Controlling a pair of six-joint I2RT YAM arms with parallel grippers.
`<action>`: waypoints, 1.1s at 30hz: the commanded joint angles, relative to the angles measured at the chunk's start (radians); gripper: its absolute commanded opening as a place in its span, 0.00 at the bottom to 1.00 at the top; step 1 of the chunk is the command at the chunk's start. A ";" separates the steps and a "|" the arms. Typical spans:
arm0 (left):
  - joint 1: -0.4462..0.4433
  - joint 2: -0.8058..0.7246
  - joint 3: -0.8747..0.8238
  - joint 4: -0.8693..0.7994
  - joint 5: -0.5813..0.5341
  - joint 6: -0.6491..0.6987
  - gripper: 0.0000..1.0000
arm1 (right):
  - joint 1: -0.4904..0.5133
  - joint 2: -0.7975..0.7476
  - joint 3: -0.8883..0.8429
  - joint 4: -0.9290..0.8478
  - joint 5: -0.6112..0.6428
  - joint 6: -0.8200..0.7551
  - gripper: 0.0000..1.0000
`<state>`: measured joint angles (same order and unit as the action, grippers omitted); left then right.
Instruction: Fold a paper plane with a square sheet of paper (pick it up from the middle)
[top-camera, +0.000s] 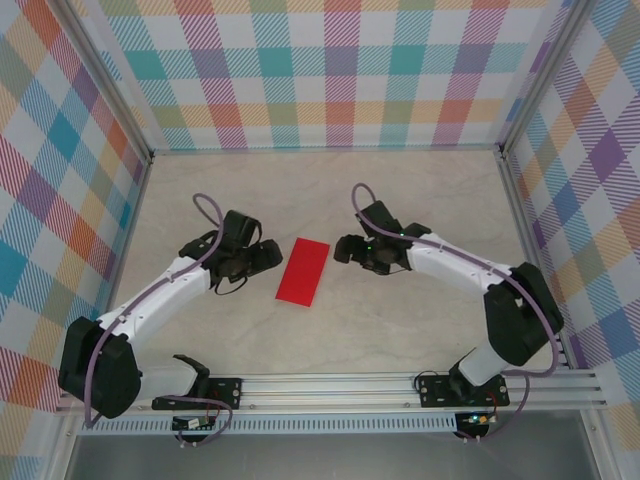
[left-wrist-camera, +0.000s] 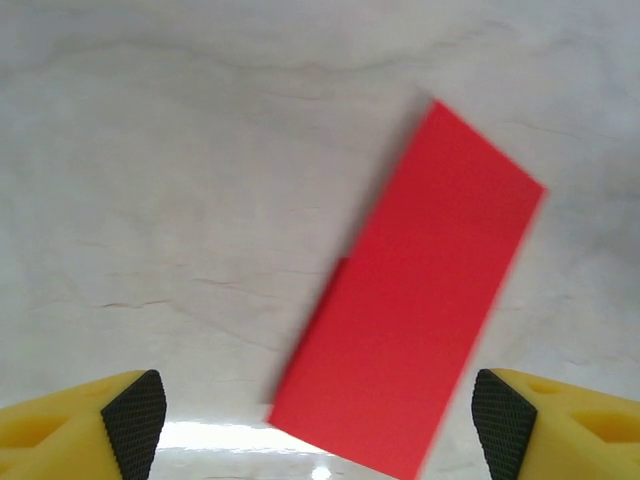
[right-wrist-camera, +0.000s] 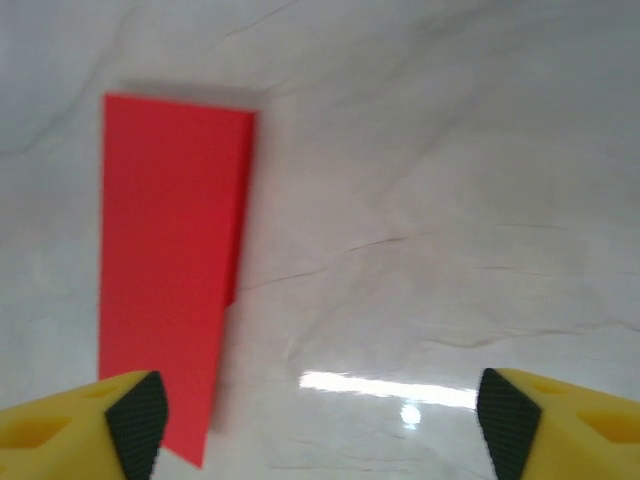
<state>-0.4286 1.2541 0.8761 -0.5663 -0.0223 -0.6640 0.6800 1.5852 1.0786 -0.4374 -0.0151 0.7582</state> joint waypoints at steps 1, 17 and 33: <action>0.094 -0.028 -0.079 0.029 0.042 -0.038 0.84 | 0.092 0.097 0.086 0.072 -0.110 -0.031 0.68; 0.251 -0.079 -0.209 0.060 0.097 -0.056 0.85 | 0.237 0.506 0.427 0.036 -0.166 -0.067 0.55; 0.252 -0.068 -0.203 0.077 0.168 -0.019 0.87 | 0.237 0.499 0.289 -0.088 -0.198 -0.571 0.56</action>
<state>-0.1974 1.1934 0.6754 -0.5156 0.1043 -0.7082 0.9119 2.1040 1.4590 -0.4080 -0.2077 0.3485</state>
